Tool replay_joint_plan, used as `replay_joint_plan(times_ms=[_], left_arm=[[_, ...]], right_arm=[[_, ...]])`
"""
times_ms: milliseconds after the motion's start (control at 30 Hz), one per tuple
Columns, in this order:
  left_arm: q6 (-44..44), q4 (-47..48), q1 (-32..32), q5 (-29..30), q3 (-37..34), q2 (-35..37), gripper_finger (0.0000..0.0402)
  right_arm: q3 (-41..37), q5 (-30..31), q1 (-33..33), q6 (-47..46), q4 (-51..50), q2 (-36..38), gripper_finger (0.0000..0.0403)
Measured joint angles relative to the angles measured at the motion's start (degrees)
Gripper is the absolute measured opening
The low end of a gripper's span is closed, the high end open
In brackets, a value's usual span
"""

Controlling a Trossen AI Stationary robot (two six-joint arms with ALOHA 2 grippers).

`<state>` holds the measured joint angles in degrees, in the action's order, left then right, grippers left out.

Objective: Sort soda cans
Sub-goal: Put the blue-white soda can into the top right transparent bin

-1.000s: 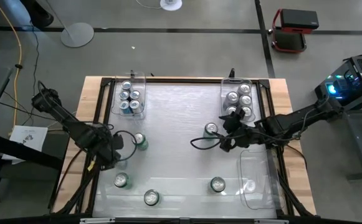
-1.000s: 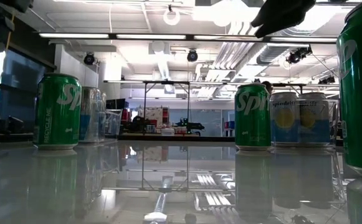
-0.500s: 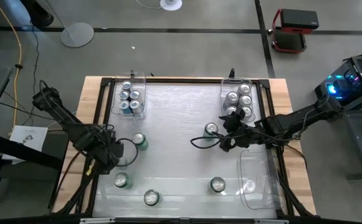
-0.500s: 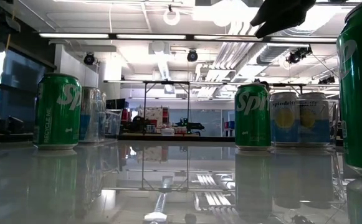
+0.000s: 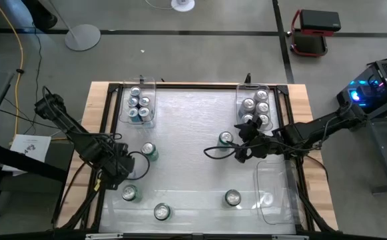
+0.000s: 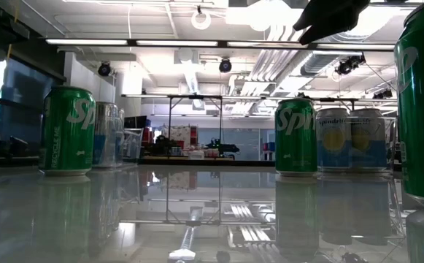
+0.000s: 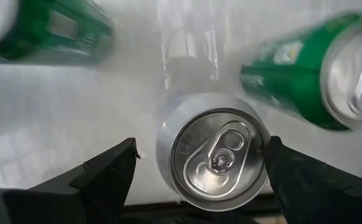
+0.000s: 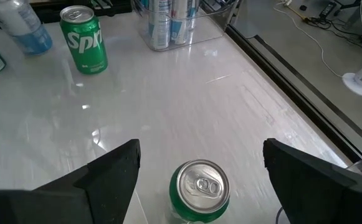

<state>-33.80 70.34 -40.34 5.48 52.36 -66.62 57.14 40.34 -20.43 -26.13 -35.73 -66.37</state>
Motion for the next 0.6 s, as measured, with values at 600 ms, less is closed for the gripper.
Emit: replay_joint_plan(times_ms=[600], left_arm=[[3.25, 3.84, -0.21, 2.74, 2.57, 1.16, 0.0326]], right_arm=[[0.0, -0.26, 0.0, -0.38, -0.02, 0.02, 0.0326]])
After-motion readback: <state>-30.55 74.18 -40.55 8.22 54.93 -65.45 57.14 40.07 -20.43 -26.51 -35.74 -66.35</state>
